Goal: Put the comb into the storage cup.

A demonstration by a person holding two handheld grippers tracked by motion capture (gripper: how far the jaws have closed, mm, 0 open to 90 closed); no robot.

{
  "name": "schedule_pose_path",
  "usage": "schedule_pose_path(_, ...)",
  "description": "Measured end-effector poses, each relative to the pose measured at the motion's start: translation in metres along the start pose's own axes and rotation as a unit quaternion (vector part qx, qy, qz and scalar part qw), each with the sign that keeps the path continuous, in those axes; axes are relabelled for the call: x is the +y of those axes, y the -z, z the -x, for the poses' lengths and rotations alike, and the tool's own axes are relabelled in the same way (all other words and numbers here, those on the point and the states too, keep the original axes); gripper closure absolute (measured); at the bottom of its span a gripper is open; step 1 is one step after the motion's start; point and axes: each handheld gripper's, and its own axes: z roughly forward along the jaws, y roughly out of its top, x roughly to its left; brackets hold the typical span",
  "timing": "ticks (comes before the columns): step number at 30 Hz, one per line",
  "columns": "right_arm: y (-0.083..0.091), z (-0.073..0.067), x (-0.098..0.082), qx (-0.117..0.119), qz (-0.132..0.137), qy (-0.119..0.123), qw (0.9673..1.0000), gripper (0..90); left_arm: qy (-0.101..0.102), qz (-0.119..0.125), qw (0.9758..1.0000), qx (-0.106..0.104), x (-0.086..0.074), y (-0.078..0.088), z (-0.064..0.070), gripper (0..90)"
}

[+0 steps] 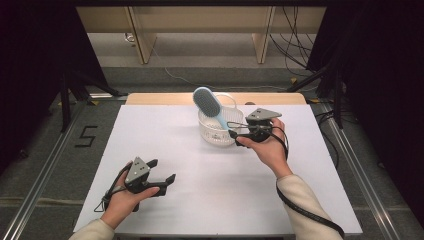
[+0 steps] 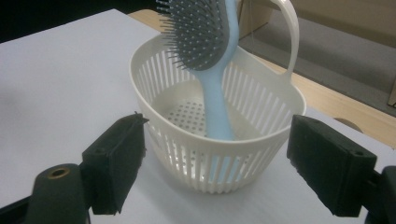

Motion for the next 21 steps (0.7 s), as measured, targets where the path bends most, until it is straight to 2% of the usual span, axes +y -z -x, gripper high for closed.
schedule_pose_path(21, 0.02, 0.008, -0.017, 0.0, -0.006, -0.005, 1.0, 19.4, 0.0, 0.0, 1.0, 0.002, 0.0, 0.0, 0.0, 15.6)
